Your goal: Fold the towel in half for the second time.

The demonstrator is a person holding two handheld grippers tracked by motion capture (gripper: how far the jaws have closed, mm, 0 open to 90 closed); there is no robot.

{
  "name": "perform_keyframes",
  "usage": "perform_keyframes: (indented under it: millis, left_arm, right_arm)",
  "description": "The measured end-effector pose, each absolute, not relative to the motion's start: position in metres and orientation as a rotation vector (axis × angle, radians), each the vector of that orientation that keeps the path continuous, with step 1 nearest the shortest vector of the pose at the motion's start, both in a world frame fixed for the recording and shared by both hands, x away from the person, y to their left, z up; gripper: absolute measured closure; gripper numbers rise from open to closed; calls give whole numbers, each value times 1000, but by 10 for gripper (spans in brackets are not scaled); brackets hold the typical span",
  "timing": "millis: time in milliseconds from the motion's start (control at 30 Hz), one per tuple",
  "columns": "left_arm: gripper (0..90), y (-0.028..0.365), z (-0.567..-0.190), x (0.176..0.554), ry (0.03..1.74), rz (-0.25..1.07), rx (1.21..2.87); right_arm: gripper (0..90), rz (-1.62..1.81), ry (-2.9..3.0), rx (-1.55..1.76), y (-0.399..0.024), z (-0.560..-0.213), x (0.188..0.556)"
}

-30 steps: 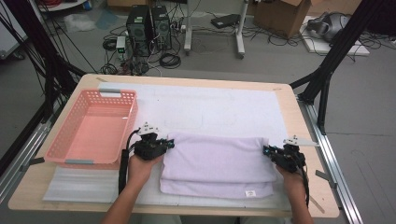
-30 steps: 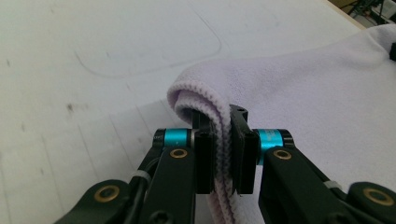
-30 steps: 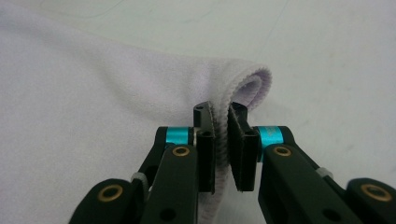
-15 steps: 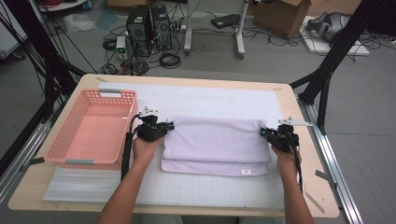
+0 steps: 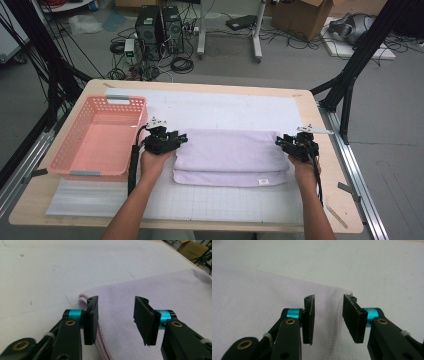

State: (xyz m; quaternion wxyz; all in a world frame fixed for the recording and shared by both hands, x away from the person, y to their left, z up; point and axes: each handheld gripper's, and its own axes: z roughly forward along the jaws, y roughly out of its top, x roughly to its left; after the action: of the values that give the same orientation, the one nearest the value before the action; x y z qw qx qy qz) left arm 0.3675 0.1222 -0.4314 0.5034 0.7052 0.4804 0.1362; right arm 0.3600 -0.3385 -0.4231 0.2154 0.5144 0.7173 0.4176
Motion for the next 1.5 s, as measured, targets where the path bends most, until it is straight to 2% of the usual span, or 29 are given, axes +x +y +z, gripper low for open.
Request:
perform_keyframes:
  millis: [133, 433, 767, 900, 1000, 1033, 1500]
  left_arm:
    - [496, 121, -429, 354, 1129, 309, 1734]
    - [509, 121, -429, 319, 1083, 309, 1728]
    - [556, 127, -448, 295, 1126, 243, 1766]
    - [636, 130, -453, 292, 1127, 220, 1777]
    - [824, 129, -453, 290, 1114, 230, 1814]
    - [859, 128, -453, 289, 1107, 241, 1819]
    - [867, 142, -436, 261, 1020, 265, 1717]
  right_arm:
    - [585, 1188, 1988, 1423, -341, -418, 347]
    - [561, 1246, 2015, 1415, -353, -417, 308]
    - [571, 1239, 2083, 1432, -353, -432, 281]
    - [676, 1223, 2099, 1477, -352, -438, 281]
    - [830, 1220, 2115, 1477, -353, -441, 280]
    - [844, 1214, 2120, 1470, -353, -441, 280]
    - [868, 1282, 2087, 1359, -353, -425, 251]
